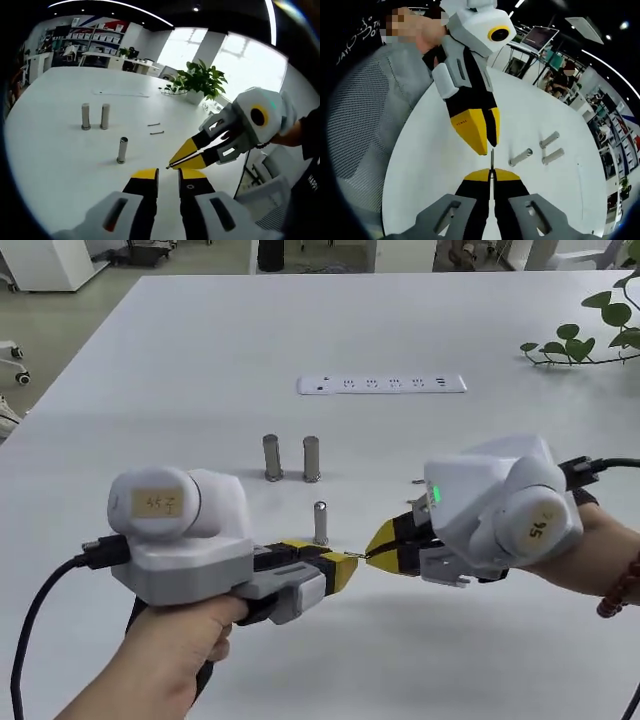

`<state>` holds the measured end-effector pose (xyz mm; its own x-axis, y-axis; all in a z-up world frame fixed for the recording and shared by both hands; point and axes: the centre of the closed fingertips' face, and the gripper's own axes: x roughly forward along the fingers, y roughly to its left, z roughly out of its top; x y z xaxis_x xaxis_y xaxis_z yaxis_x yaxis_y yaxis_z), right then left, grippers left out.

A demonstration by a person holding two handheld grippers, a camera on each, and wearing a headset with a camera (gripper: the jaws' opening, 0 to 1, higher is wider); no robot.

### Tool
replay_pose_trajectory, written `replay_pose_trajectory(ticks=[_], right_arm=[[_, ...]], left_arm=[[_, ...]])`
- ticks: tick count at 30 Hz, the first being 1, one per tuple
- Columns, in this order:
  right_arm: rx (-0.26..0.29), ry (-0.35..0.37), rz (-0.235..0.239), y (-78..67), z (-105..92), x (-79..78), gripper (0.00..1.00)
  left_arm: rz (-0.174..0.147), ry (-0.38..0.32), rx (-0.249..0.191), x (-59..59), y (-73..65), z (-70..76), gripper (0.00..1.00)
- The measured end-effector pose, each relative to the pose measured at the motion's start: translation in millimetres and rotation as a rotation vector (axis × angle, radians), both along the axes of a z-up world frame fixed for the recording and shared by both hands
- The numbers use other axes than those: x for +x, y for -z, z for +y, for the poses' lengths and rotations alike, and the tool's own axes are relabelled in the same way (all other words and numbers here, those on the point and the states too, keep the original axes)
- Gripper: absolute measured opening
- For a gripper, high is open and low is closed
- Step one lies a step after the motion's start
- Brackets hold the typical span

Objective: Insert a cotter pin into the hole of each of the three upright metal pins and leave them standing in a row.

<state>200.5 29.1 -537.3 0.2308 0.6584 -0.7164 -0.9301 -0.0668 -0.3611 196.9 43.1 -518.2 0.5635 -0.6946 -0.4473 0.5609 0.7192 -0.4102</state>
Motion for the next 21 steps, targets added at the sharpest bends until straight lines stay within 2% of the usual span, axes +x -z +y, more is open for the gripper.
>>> replay_pose_trajectory(ticks=[6, 10, 17, 21], right_arm=[[0.009, -0.016, -0.010, -3.8, 6.8, -4.2, 0.00], [0.004, -0.028, -0.024, -5.2, 9.5, -6.0, 0.00], [0.013, -0.022, -0.022, -5.9, 12.8, -7.8, 0.00], [0.023, -0.019, -0.028, -8.0, 15.6, -7.7, 0.00]], left_arm=[[0.007, 0.002, -0.018, -1.4, -2.5, -2.9, 0.11], [0.004, 0.002, -0.017, -1.6, -2.8, -3.2, 0.09], [0.018, -0.011, -0.018, -0.9, -0.7, -0.8, 0.07], [0.027, -0.027, -0.038, 0.2, -0.8, 0.4, 0.05]])
